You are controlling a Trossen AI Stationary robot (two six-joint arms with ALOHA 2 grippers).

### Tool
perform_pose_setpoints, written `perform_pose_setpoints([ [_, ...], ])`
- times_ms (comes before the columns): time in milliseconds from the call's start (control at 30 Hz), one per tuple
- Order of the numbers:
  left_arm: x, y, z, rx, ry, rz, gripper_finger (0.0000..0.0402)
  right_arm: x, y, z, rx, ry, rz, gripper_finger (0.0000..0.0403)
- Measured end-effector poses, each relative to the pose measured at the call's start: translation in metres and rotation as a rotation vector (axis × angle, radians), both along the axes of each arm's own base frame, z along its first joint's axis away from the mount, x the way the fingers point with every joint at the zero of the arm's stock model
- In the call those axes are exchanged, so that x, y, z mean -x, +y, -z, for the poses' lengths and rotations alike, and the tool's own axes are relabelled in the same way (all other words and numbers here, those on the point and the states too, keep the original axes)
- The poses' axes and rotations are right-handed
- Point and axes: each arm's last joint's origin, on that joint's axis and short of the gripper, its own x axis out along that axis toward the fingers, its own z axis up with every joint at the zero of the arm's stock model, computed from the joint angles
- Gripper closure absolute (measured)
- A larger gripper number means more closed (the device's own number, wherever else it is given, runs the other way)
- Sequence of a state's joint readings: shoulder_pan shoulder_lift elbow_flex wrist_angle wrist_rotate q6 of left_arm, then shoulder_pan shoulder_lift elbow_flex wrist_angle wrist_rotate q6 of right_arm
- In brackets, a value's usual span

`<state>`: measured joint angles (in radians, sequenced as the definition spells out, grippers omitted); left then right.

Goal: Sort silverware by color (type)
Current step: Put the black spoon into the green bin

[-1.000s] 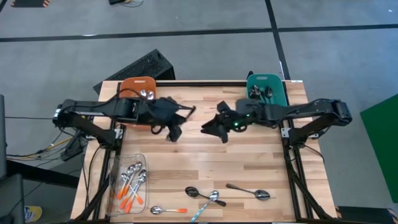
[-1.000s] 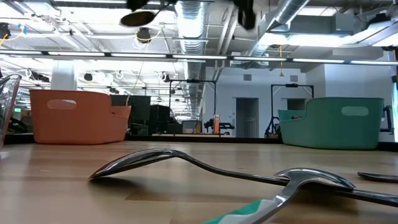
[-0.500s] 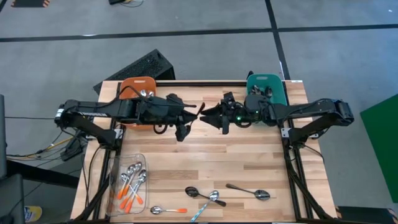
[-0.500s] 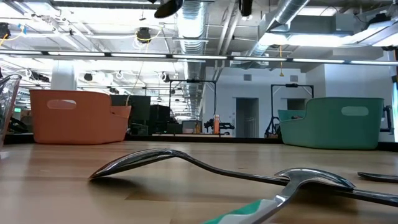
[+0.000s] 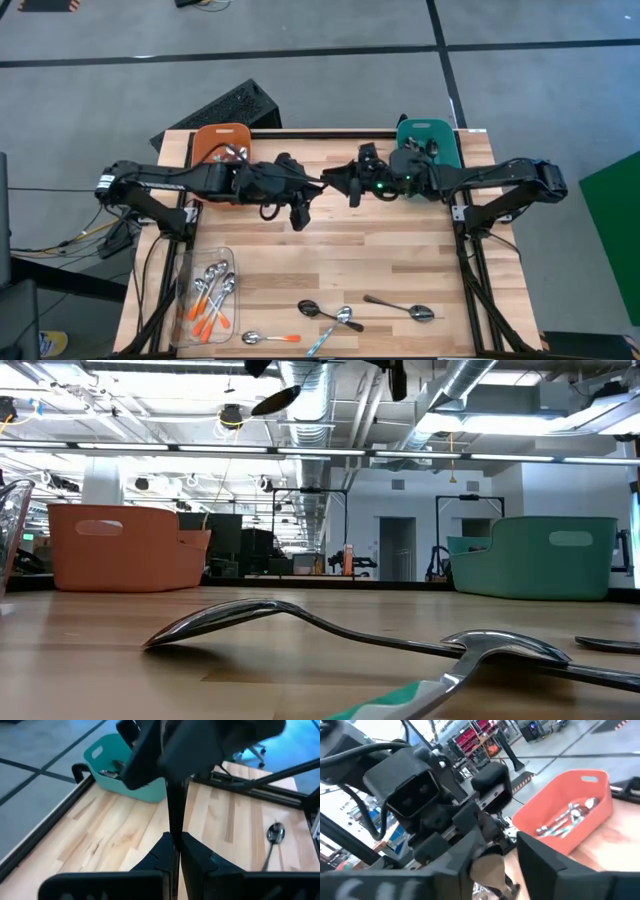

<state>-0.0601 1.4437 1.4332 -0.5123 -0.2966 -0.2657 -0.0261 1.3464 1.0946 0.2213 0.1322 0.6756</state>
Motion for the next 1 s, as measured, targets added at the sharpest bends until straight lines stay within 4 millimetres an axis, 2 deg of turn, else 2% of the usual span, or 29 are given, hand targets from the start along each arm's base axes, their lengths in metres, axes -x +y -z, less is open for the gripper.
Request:
perform_pose_setpoints([
  [100,0.0,0.0,0.001,-0.003,0.011,-0.005,0.0395,0.001,-0.004,0.005,-0.029,0.047,0.015,0.0286],
  [200,0.001,0.003,0.001,-0.007,0.013,-0.029,0.0394,0.001,-0.005,0.01,-0.033,0.105,0.022,0.0361],
  [267,0.001,0.004,0.001,0.002,0.006,-0.044,0.039,0.002,-0.006,0.013,-0.004,0.14,0.044,0.0386],
  [400,0.004,0.008,0.0,0.043,0.004,-0.074,0.0377,0.005,-0.011,0.021,0.016,0.272,0.085,0.0391],
  [533,0.006,0.01,0.005,0.063,0.045,-0.099,0.0359,0.016,-0.021,0.014,0.102,0.514,0.165,0.0391],
  [700,0.01,0.01,0.011,0.093,0.118,-0.121,0.0337,0.042,-0.039,-0.01,0.277,0.815,0.256,0.0391],
  [867,0.013,0.01,0.016,0.136,0.162,-0.157,0.0329,0.075,-0.069,-0.036,0.326,1.038,0.297,0.0391],
  [933,0.013,0.01,0.016,0.146,0.157,-0.166,0.0329,0.089,-0.084,-0.038,0.314,1.125,0.324,0.0391],
  [1000,0.013,0.01,0.016,0.158,0.152,-0.174,0.0329,0.103,-0.099,-0.032,0.273,1.232,0.344,0.0391],
])
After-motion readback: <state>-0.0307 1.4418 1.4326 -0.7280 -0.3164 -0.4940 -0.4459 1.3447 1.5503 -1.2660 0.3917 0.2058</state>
